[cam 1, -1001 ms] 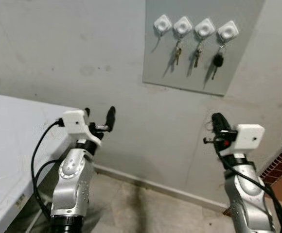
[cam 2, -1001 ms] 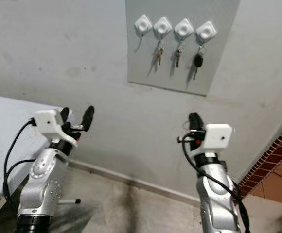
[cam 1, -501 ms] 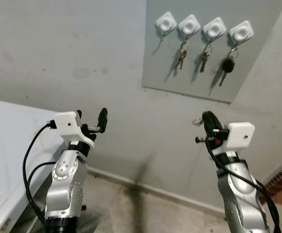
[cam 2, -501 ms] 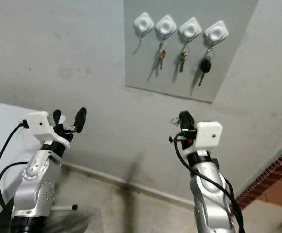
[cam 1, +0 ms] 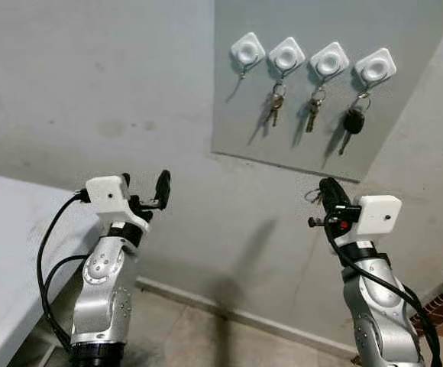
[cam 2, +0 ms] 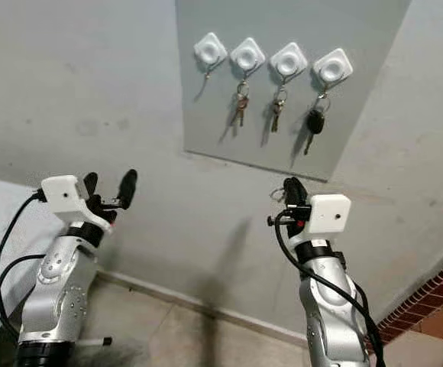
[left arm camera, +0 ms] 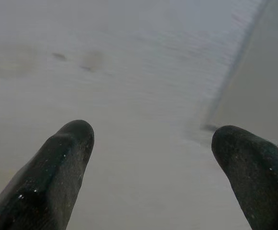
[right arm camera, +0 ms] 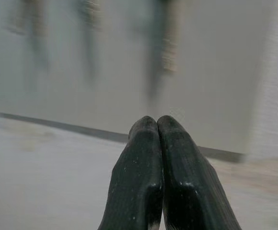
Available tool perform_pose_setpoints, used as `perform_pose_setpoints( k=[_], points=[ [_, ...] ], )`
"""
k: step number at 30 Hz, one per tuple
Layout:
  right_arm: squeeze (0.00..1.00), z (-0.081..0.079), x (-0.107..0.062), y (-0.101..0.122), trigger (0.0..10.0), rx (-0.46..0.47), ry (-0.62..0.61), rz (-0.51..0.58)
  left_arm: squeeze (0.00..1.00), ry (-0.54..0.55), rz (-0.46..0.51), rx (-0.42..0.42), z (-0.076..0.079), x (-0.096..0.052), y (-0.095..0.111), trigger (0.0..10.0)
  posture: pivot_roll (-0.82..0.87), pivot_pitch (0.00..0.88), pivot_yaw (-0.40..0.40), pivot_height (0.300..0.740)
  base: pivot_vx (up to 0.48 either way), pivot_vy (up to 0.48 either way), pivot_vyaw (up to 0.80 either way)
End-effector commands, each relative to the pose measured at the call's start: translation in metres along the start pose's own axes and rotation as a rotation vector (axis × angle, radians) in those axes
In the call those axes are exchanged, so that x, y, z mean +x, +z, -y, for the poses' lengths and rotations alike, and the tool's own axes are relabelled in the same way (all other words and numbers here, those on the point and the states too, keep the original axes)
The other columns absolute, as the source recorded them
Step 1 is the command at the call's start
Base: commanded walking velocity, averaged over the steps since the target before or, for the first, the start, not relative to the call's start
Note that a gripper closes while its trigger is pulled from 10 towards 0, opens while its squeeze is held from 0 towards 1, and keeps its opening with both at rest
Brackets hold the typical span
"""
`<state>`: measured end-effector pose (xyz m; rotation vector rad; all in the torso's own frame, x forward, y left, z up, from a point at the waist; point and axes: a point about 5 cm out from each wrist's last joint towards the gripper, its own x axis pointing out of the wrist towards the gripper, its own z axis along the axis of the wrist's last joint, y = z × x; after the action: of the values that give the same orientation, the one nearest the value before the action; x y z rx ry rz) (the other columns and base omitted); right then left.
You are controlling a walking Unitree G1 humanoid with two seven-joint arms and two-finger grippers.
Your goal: Hang keys on a hook
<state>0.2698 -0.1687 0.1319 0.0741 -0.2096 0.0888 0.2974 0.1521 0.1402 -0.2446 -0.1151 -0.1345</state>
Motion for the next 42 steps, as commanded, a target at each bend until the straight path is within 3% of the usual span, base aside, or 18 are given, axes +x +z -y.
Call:
perform_pose_setpoints(
  k=[1,6,19,27,42],
  points=[
    [0.00,0.001,0.002,0.007,10.0,-0.004,0.000,0.026,0.00,-0.005,-0.003,0.002,0.003,0.000,0.001,10.0,-0.01,0.000,-0.022,0.740,0.304,0.000,0.00],
    [0.00,0.001,0.002,0.006,10.0,-0.002,0.013,0.021,0.00,0.019,-0.009,0.000,0.003,0.001,0.000,10.0,-0.01,0.000,-0.023,0.740,0.061,0.000,0.00],
    [0.00,-0.015,0.011,0.013,10.0,-0.033,0.211,0.029,0.00,-0.009,0.007,0.012,0.010,0.001,0.005,10.0,-0.01,0.002,-0.027,0.740,0.000,0.000,0.00],
    [0.00,-0.033,0.022,0.020,10.0,-0.020,0.359,0.061,0.00,-0.071,0.028,0.068,0.018,0.003,0.014,10.0,0.00,0.000,-0.032,0.740,0.000,0.000,0.00],
    [0.00,-0.074,0.043,0.029,10.0,0.039,0.546,0.107,0.00,-0.139,0.053,0.089,0.030,0.006,0.022,10.0,0.01,0.000,-0.032,0.740,0.000,0.000,0.00]
  ],
)
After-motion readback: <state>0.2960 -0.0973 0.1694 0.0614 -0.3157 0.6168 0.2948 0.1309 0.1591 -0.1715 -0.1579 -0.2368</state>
